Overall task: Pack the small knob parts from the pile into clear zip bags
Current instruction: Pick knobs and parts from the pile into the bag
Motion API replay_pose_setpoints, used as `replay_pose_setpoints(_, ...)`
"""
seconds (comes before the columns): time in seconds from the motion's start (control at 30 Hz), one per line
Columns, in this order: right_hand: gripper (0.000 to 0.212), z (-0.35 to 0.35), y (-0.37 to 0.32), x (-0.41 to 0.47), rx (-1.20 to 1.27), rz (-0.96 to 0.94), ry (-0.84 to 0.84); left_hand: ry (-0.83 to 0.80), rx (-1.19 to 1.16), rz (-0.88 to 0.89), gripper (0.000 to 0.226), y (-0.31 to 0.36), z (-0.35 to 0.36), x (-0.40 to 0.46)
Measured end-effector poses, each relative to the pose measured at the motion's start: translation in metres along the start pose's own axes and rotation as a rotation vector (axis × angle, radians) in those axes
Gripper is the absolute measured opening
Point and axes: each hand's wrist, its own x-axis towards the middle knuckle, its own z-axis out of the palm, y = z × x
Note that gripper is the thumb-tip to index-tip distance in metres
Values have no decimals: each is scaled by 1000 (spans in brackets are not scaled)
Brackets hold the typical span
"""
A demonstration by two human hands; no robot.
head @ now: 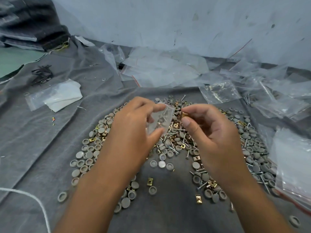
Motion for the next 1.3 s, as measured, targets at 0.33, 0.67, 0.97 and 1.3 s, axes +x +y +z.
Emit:
replay_pose_setpoints(0.33,23,6,-3,-3,-289,-174,150,-26,4,22,51,10,7,-2)
replay_pose_setpoints(0.67,13,11,1,-2,-370,-216,132,-7,-26,10,51,12,5,-2)
replay_pose_setpoints(0.97,17,37,19,-27,-655,128,-609,84,-42,-71,49,-2,-6,1)
replay_pose_setpoints(1.3,19,41,13,-36,-677,16,-704,89,-49,-72,50,-4,-6,0)
